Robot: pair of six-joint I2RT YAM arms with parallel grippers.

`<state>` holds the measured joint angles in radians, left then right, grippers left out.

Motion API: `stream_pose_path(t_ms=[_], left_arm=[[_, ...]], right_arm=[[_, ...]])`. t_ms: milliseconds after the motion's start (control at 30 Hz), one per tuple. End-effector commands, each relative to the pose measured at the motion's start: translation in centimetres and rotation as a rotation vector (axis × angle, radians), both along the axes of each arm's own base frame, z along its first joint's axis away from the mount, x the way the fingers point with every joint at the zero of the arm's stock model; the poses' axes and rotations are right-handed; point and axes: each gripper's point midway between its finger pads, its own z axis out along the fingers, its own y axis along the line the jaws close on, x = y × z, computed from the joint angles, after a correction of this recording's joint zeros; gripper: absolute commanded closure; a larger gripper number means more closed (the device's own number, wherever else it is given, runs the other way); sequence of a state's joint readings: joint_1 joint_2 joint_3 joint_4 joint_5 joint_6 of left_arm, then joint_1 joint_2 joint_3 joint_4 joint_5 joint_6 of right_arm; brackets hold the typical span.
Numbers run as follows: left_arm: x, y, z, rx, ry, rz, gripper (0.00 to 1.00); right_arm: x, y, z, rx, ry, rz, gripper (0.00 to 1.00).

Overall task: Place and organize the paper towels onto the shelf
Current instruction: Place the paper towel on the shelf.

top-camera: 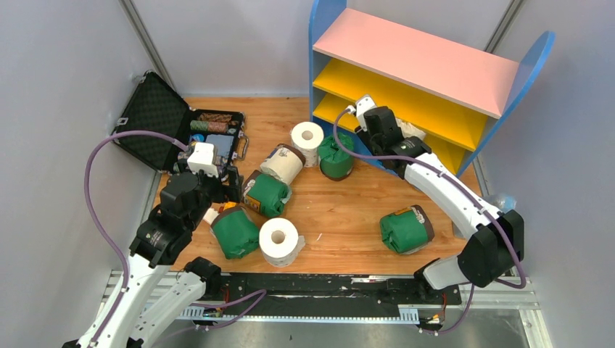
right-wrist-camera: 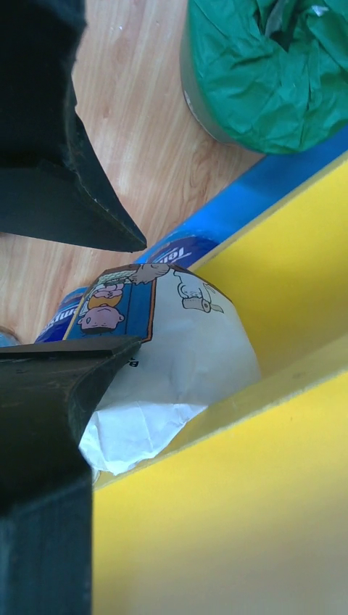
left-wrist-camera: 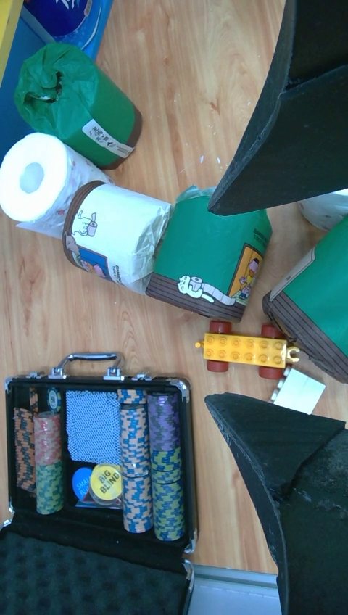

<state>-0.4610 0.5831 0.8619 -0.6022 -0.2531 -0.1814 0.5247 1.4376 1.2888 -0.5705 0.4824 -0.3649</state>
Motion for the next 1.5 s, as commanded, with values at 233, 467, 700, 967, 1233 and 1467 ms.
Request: stream_pose_path(t_ms=[233, 467, 700, 967, 1233, 1467], left_arm=[[0.3, 0.2, 0.5, -0.024, -0.027, 0.019, 0.0], [0.3, 0.2, 0.5, -0.024, -0.028, 0.018, 0.0], [0.3, 0.1, 0.5, -0.025, -0.026, 0.017, 0.0], [0.4, 0.1, 0.5, -0.026, -0.025, 0.017, 0.0], [0.3, 0.1, 0.5, -0.026, -0.025, 0.018, 0.0], [0.3, 0.0, 0.5, -0.027, -0.025, 0.014, 0.0]], right_arm=[[1.3, -4.5, 1.2, -0.044, -0.09, -0.21, 0.52], [0.2, -6.2, 0.1, -0.137, -0.065, -0.236, 0.53], [-1.2, -7.2, -1.1, -0.21, -0.02, -0.209, 0.54], [-2.0, -5.3, 0.6, -0.172, -0.043, -0.178, 0.55], [-3.9, -5.0, 1.9, -0.19, -0.058, -0.183, 0.55], [-4.6, -7.0, 1.2, -0.22, -0.043, -0.237, 0.55]])
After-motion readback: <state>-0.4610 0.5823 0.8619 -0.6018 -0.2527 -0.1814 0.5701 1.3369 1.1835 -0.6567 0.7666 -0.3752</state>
